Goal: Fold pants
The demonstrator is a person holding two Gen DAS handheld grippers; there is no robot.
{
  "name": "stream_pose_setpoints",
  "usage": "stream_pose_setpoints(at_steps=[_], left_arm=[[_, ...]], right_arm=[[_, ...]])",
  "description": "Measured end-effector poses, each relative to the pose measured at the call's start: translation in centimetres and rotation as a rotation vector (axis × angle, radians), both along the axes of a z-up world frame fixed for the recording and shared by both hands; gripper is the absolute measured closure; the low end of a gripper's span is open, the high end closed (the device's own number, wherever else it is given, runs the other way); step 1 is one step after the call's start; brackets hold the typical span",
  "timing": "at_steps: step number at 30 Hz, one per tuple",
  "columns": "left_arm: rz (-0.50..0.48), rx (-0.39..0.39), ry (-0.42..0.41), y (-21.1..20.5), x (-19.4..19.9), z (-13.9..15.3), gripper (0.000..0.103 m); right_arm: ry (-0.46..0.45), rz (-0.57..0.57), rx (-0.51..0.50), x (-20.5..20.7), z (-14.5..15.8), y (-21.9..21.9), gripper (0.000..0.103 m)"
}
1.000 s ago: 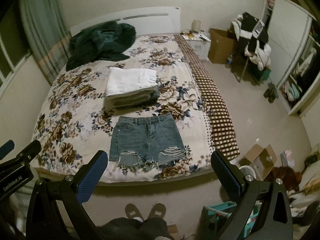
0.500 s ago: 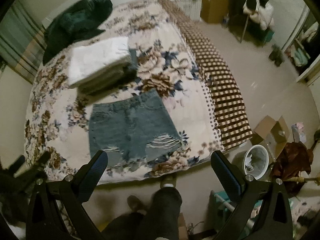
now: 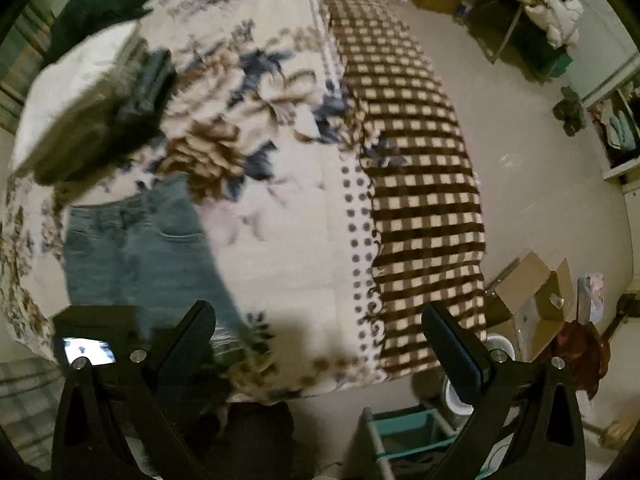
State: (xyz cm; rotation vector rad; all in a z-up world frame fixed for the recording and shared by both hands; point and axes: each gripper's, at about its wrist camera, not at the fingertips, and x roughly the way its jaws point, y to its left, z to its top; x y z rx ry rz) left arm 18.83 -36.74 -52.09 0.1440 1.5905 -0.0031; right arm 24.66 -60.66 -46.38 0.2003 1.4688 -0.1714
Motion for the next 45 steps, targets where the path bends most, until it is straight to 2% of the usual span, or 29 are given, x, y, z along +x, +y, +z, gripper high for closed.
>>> stream_pose_setpoints(at_steps=[4,6,8,9,11,12,13,14,15,16,18,19,21,22,23,24,25,27,31,32,36,37,38,41,45], left_arm=[[0.075,0.042,0.053,-0.1,-0.4,-4.8,0.003],[0.120,0.024,0.066,0.6,-0.6,-5.8,0.003],[0.163,-0.009,0.026,1.1,-0.5,-5.7,0.003],[0.160,-0.012,0.012,1.0,-0.5,-5.6,0.009],[0.140,-0.042,-0.040,0.6,-0.4,-5.1,0.021],[0.130,-0.049,-0.064,0.5,-0.3,-4.7,0.038],[0.127,-0.048,-0.086,0.7,-0.2,-4.2,0.064],[0.129,-0.038,-0.113,1.0,0.0,-3.4,0.074],[0.138,-0.065,-0.120,1.3,0.1,-3.2,0.084],[0.151,-0.103,-0.117,1.7,0.4,-3.1,0.092],[0.162,-0.144,-0.117,2.4,0.6,-2.8,0.096],[0.166,-0.166,-0.116,2.9,0.8,-2.5,0.097],[0.162,-0.188,-0.127,3.5,0.9,-2.0,0.098],[0.161,-0.197,-0.135,3.8,0.9,-1.6,0.098],[0.159,-0.203,-0.142,4.3,0.7,-1.2,0.098],[0.160,-0.213,-0.152,4.7,0.7,-0.5,0.099],[0.162,-0.230,-0.157,5.3,0.8,0.3,0.099],[0.165,-0.251,-0.172,6.2,0.8,1.8,0.099],[0.172,-0.300,-0.204,9.1,-0.1,5.0,0.099],[0.174,-0.307,-0.221,11.4,-2.2,4.0,0.099],[0.209,-0.321,-0.275,15.2,-3.8,5.3,0.099],[0.233,-0.328,-0.283,16.8,-3.6,6.0,0.099],[0.247,-0.326,-0.292,16.5,-3.5,5.6,0.099],[0.328,-0.324,-0.318,20.5,-3.4,6.3,0.099],[0.419,-0.295,-0.351,26.4,-3.0,6.1,0.099]], right_arm=[[0.015,0.090,0.118,1.0,-3.9,1.3,0.000],[0.039,0.135,0.189,2.0,-6.1,2.4,0.000],[0.065,0.185,0.237,3.6,-8.3,4.1,0.000],[0.076,0.214,0.260,4.6,-9.4,5.1,0.000],[0.087,0.253,0.296,6.3,-11.0,7.1,0.000],[0.099,0.271,0.321,7.5,-12.0,8.1,0.000],[0.104,0.278,0.339,8.4,-12.4,8.8,0.000],[0.112,0.284,0.367,9.6,-13.3,9.7,0.000],[0.120,0.285,0.384,10.6,-14.0,10.4,0.000],[0.128,0.282,0.397,11.6,-14.8,11.2,0.000],[0.146,0.277,0.430,13.4,-16.3,12.4,0.001],[0.155,0.268,0.433,14.1,-17.0,13.0,0.006],[0.166,0.269,0.447,15.2,-17.9,14.3,0.028],[0.169,0.282,0.429,15.6,-18.2,15.2,0.048],[0.165,0.288,0.426,15.8,-18.1,15.6,0.069],[0.160,0.294,0.428,15.8,-17.9,16.2,0.079],[0.158,0.296,0.408,15.8,-17.6,16.7,0.087],[0.127,0.300,0.369,15.6,-16.1,17.7,0.093],[0.091,0.324,0.338,14.6,-12.5,18.8,0.096],[0.082,0.336,0.325,14.4,-11.3,19.5,0.096],[0.049,0.362,0.297,14.1,-6.8,22.3,0.097],[0.037,0.366,0.289,14.2,-5.6,23.9,0.097],[0.029,0.373,0.287,14.2,-4.7,24.9,0.097],[0.011,0.414,0.270,14.6,-2.5,29.4,0.097],[0.001,0.464,0.245,16.1,-1.9,37.3,0.097]])
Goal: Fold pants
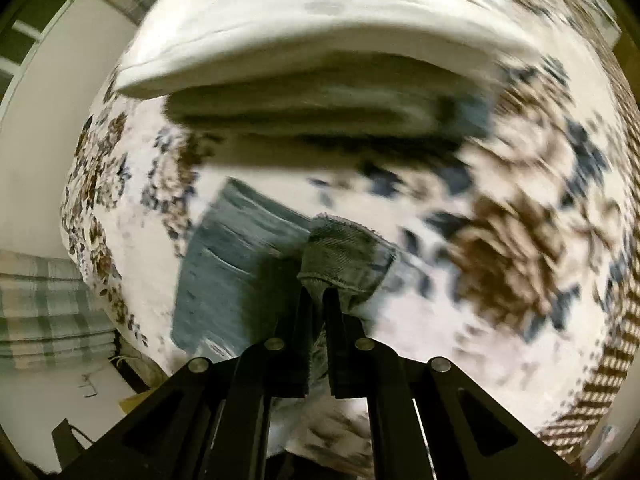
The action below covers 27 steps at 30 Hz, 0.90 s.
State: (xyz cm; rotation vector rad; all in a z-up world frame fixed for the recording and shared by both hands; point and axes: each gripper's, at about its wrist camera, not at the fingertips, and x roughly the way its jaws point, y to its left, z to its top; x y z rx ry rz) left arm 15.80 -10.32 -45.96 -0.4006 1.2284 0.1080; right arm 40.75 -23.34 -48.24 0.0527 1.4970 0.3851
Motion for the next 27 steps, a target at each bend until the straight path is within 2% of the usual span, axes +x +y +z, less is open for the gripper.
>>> stream_pose_setpoints(at_steps=[4,8,11,14,16,18,19,20,21,22,23,24,26,27], left_arm=[[0.078,0.001,0.018,4.6,-0.2,-1.8,0.099],[0.143,0.007,0.056,8.0,-0.3,-5.4,0.099],[0.190,0.011,0.112,9.9,-0.2,-8.1,0.098],[0.248,-0.010,0.138,11.4,-0.3,-9.4,0.095],[0.308,-0.066,0.138,12.7,-0.5,-9.7,0.095],[0.352,-0.102,0.125,13.6,-0.7,-9.4,0.095],[0.363,-0.110,0.123,13.8,-0.8,-9.3,0.093],[0.375,-0.109,0.121,14.0,-1.0,-8.9,0.089],[0.390,-0.092,0.112,14.1,-1.3,-8.5,0.073],[0.399,-0.086,0.103,14.2,-1.6,-8.2,0.044],[0.416,-0.088,0.093,14.3,-1.8,-7.9,0.028],[0.451,-0.096,0.084,14.4,-2.5,-7.6,0.013],[0.510,-0.116,0.081,14.4,-3.5,-7.4,0.013],[0.548,-0.133,0.085,14.1,-4.3,-7.3,0.013]], right_arm=[[0.016,0.070,-0.040,1.6,-1.7,8.9,0.097],[0.035,0.146,-0.120,2.4,-5.0,15.9,0.097],[0.062,0.187,-0.189,2.4,-7.9,19.5,0.097],[0.078,0.200,-0.249,2.5,-9.9,21.4,0.096],[0.091,0.195,-0.269,2.8,-10.4,21.9,0.095],[0.117,0.180,-0.238,3.0,-10.2,21.6,0.088],[0.133,0.167,-0.192,3.1,-9.5,21.0,0.079],[0.135,0.159,-0.171,3.1,-8.9,20.6,0.059],[0.131,0.150,-0.150,3.2,-8.2,19.8,0.049],[0.113,0.127,-0.120,3.1,-7.4,18.8,0.037],[0.102,0.114,-0.095,2.9,-6.5,17.6,0.028],[0.095,0.108,-0.077,2.8,-6.0,16.6,0.024],[0.094,0.091,-0.038,2.3,-5.0,13.8,0.009],[0.096,0.081,-0.013,2.1,-4.7,12.2,0.005]])
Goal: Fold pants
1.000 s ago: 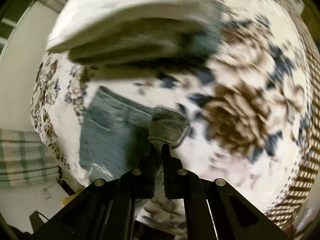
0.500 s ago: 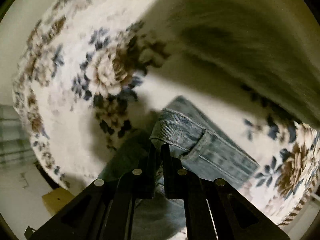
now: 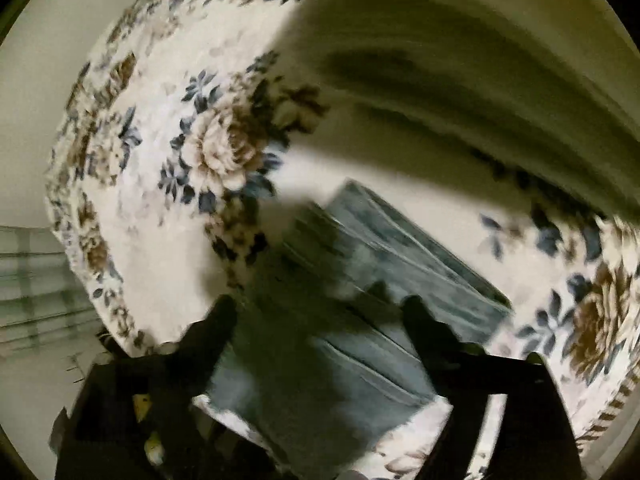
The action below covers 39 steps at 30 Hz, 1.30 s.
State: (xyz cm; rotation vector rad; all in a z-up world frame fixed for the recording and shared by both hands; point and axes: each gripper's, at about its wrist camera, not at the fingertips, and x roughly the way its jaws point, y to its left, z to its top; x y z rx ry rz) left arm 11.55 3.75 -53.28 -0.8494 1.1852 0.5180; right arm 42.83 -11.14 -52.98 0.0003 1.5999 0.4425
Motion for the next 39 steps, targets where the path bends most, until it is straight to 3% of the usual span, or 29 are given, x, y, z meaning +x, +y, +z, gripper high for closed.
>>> stream_pose_setpoints(at_steps=[2,5,8,12,19,24,29,32,35,36,37,39], left_arm=[[0.073,-0.035,0.007,-1.2,-1.3,0.0,0.013],[0.218,-0.160,-0.003,-4.2,-3.9,-0.8,0.013],[0.384,-0.346,-0.012,-8.6,-6.2,-3.4,0.013],[0.562,-0.517,0.004,-13.5,-7.8,-6.8,0.013],[0.790,-0.639,-0.105,-16.9,-6.5,-9.6,0.013],[0.920,-0.625,-0.181,-15.9,-3.9,-11.2,0.013],[1.037,-0.594,-0.196,-14.0,-3.2,-10.9,0.013],[1.067,-0.556,-0.189,-12.9,-2.7,-10.2,0.019],[1.092,-0.525,-0.157,-12.4,-2.4,-9.8,0.043],[1.092,-0.507,-0.144,-12.1,-2.3,-9.5,0.057],[1.086,-0.492,-0.147,-12.0,-2.3,-9.4,0.072],[1.040,-0.442,-0.173,-10.8,-1.9,-8.4,0.077]], right_arm=[[0.007,-0.004,0.038,-0.6,0.1,-2.9,0.005],[0.050,0.003,0.070,-1.7,-0.9,-6.9,0.005],[0.089,0.027,0.102,-2.7,-2.8,-10.3,0.005],[0.159,0.065,0.143,-3.8,-6.4,-13.0,0.005],[0.206,0.044,0.256,-3.1,-10.7,-14.0,0.005],[0.191,-0.021,0.350,-1.1,-12.3,-12.5,0.006],[0.159,-0.006,0.437,0.4,-12.1,-9.9,0.010],[0.162,-0.005,0.460,1.2,-12.5,-8.5,0.015],[0.168,-0.040,0.478,1.6,-12.9,-7.8,0.015],[0.166,-0.050,0.487,1.6,-12.9,-7.9,0.019],[0.165,-0.057,0.488,1.6,-13.0,-7.9,0.025],[0.167,-0.071,0.486,1.5,-13.0,-8.5,0.048]])
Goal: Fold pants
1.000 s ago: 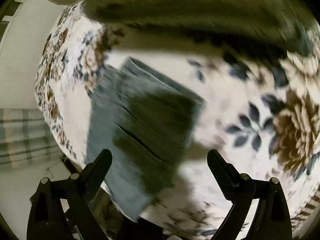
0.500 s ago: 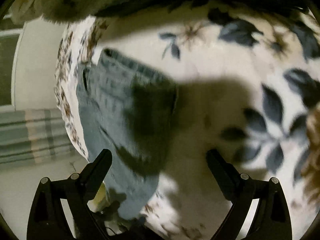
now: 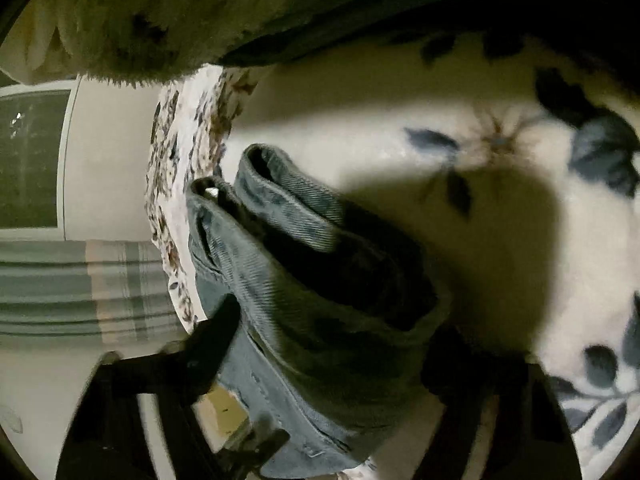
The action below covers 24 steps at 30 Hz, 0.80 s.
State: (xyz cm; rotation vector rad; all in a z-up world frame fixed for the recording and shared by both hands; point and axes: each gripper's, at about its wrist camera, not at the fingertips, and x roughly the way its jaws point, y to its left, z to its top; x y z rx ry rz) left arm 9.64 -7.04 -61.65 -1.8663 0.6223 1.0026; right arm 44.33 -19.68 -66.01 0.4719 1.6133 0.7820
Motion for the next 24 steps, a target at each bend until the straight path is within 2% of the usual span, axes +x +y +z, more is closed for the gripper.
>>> stream_pose_setpoints(at_steps=[2,4,7,10,17,18,20,24], left_arm=[[-0.023,0.027,-0.010,1.3,0.5,0.7,0.079],[-0.052,0.054,-0.016,2.5,0.6,1.8,0.080],[-0.092,0.110,-0.023,3.1,0.8,3.6,0.080],[-0.142,0.157,-0.038,3.6,-0.6,5.3,0.081],[-0.279,0.279,-0.059,5.2,-2.8,14.4,0.081],[-0.303,0.301,-0.071,5.8,-2.5,16.6,0.081],[-0.339,0.325,-0.081,5.9,-2.6,18.8,0.081],[-0.417,0.380,-0.122,6.4,-0.6,25.4,0.081]], right_arm=[[0.004,-0.006,0.005,-0.2,0.1,-0.8,0.058],[-0.005,-0.003,-0.001,-0.6,0.7,-1.1,0.063],[-0.016,-0.017,-0.014,-1.4,2.3,-1.4,0.067],[-0.020,-0.032,-0.012,-2.1,5.0,-1.4,0.068],[-0.015,-0.069,0.028,-3.9,13.7,-2.5,0.070],[-0.016,-0.076,0.038,-4.1,15.0,-3.0,0.070],[-0.020,-0.104,0.058,-4.3,18.4,-3.9,0.070],[-0.061,-0.159,0.112,-3.6,25.8,-5.9,0.070]])
